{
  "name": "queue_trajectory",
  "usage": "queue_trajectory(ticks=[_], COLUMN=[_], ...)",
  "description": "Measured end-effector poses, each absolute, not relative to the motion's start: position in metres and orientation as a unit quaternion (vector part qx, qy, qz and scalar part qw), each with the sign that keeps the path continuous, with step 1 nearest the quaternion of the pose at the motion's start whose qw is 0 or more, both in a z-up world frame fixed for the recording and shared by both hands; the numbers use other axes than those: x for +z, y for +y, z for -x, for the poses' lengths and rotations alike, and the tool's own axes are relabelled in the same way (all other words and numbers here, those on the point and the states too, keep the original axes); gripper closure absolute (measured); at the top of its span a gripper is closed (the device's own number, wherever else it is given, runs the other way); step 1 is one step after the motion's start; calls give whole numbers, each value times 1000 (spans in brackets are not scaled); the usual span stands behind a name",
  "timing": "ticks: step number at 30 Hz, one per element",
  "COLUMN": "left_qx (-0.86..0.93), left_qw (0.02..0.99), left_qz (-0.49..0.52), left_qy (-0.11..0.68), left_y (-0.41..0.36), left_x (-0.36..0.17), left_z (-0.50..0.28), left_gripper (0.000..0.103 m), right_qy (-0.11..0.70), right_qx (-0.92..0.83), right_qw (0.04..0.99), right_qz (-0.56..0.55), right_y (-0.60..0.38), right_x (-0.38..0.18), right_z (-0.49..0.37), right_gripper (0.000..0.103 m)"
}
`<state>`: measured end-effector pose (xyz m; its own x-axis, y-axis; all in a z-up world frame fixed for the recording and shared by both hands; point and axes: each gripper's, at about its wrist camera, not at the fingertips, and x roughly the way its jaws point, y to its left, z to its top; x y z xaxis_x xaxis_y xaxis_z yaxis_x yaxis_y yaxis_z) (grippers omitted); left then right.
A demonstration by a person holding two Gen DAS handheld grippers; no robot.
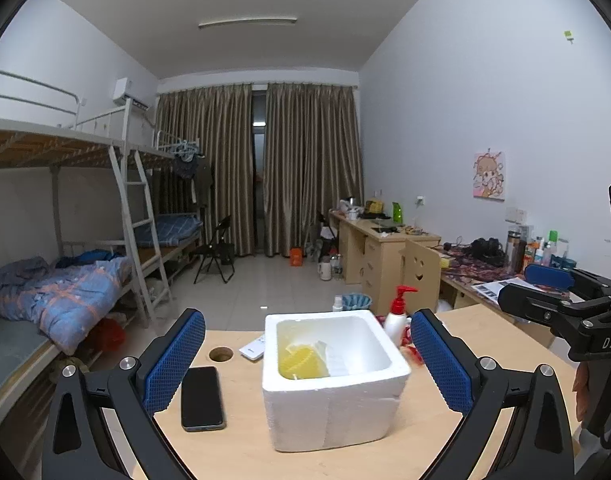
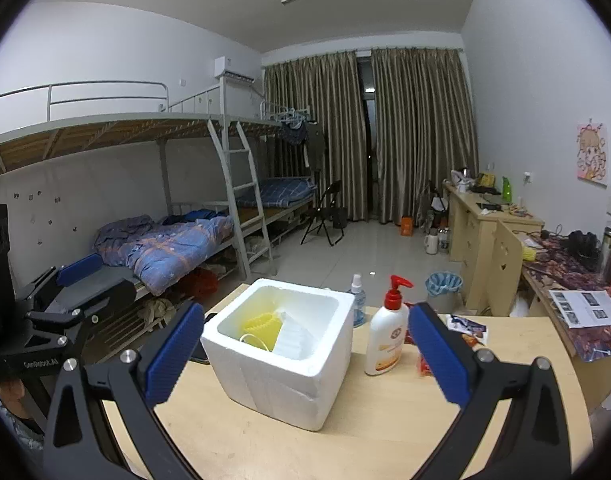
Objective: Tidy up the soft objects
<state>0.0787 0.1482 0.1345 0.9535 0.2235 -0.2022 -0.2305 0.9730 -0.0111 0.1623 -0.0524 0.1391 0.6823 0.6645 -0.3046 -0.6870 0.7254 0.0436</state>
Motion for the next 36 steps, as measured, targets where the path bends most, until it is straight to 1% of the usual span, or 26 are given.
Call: queue_trajectory(ticks=[12, 19, 27, 36], left_qx=[117, 125, 125, 128], left_qw=[990, 990, 991, 991], left_qz=[5, 2, 4, 13], left_qy=[78, 64, 47, 48], left_y=[115, 103, 90, 80], left_x=[148, 145, 132, 104], left_z=[-40, -23, -4, 11], left_gripper=[0, 0, 0, 0], right_qy=[130, 118, 107, 94], right_qx=[346, 341, 338, 334], right_qw=[929, 932, 935, 938], right_qz=[30, 24, 16, 7], right_y=[-83, -102, -116, -130], right_x=[136, 129, 115, 91], right_z=[-123, -105, -83, -65], right_gripper=[0, 0, 0, 0])
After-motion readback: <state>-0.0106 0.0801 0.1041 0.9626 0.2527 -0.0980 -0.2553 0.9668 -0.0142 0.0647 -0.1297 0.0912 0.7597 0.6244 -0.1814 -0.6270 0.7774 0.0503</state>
